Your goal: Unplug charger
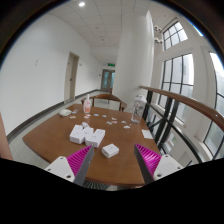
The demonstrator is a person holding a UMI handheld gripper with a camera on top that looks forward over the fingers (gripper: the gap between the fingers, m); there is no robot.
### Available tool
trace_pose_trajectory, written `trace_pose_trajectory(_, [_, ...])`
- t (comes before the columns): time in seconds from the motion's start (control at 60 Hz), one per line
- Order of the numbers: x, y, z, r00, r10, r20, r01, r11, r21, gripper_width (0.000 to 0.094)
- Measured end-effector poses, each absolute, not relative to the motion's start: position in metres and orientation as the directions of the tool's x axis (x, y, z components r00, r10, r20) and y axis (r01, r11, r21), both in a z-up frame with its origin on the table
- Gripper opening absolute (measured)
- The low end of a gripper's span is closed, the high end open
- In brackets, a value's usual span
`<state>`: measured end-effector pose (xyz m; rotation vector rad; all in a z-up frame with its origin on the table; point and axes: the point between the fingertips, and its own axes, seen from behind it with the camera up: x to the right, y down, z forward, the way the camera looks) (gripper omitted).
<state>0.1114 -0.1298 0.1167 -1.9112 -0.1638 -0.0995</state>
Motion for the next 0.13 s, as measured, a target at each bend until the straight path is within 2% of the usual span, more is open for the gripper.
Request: trace_pose_trajectory(0.133, [0.1164,-0.1403,0.1166,0.986,0.092,0.137,0.16,-0.328,-0.931,0.0835])
